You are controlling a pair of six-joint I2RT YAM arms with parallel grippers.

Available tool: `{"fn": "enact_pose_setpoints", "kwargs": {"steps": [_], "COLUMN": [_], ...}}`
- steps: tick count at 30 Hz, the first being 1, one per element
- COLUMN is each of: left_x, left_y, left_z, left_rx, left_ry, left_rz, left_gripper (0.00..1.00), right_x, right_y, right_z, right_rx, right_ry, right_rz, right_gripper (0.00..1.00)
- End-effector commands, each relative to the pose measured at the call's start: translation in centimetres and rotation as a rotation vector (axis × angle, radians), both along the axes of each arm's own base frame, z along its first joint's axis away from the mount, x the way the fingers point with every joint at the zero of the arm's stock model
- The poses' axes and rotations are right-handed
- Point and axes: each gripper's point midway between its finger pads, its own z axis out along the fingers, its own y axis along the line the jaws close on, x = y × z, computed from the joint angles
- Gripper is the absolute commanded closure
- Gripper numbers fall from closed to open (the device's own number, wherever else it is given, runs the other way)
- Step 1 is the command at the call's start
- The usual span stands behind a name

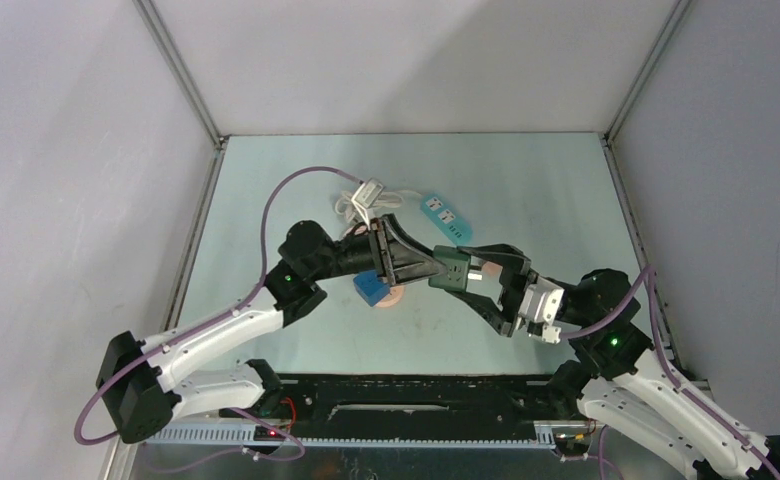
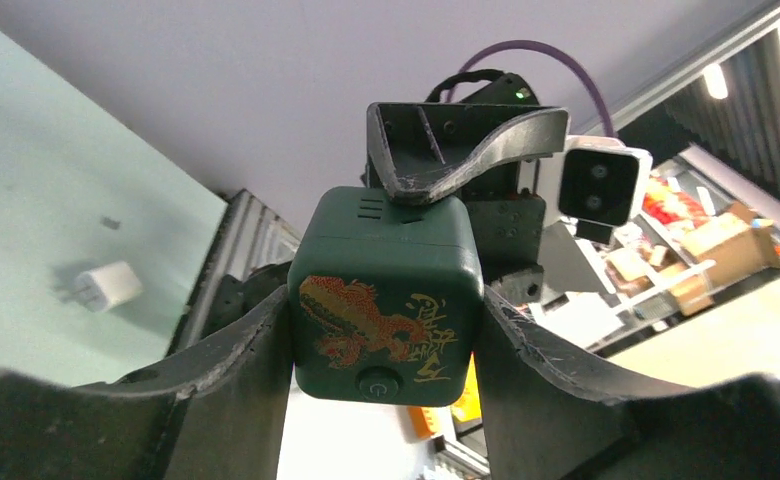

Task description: Insert the plug

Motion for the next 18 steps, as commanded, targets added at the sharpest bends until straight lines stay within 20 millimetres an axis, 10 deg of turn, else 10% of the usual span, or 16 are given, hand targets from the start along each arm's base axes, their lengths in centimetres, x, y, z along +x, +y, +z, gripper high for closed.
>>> {"fn": "enact_pose_setpoints", "kwargs": {"steps": [1, 6, 18], "left_x": [1.6, 6.8, 12.6], "left_y": [-0.1, 2.8, 9.4], "left_z": [-0.5, -3.9, -6.3], "left_rx": [0.097, 0.353, 0.626], "left_ry": [-0.114, -0.255, -0.374], "left_rz": [0.098, 0.413, 0.632], "left_gripper": [1.0, 1.0, 1.0], "right_x": [1.7, 4.1, 15.3], "right_y": [-0.2, -0.9, -6.1], "right_z": [0.4, -1.0, -6.2], "right_rx": [0.019, 0.024, 0.159], "right_ry": [0.019, 0.169, 0.878], "right_rz": [-0.083, -0.196, -0.54], "right_gripper": [0.21, 0.01, 0.01]}}
